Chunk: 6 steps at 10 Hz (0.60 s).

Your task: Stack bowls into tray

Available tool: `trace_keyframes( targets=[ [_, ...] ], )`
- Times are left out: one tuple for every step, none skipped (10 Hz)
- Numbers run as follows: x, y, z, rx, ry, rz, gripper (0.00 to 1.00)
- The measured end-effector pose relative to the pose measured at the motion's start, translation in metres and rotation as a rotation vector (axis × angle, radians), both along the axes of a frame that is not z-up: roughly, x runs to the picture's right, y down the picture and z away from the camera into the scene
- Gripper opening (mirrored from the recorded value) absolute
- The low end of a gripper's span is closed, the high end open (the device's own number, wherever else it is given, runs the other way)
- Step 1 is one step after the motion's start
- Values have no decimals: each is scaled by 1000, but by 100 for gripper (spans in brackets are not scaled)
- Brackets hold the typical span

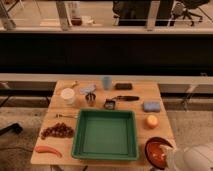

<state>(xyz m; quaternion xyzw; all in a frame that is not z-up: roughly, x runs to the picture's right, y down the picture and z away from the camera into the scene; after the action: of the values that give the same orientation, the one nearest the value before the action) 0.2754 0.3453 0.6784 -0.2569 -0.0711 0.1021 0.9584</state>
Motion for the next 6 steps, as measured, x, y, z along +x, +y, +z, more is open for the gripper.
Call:
trace_keyframes(
  targets=[
    [-2, 0, 2, 1, -6, -3, 73],
    [-2, 2, 5, 2, -10, -8, 60],
    [-2, 2, 7, 3, -12, -13, 51],
    [-2, 3, 9, 2, -17, -21, 41],
    [-4, 5, 10, -4, -25, -32, 28],
    [-4, 5, 12, -6, -28, -46, 21]
  ],
)
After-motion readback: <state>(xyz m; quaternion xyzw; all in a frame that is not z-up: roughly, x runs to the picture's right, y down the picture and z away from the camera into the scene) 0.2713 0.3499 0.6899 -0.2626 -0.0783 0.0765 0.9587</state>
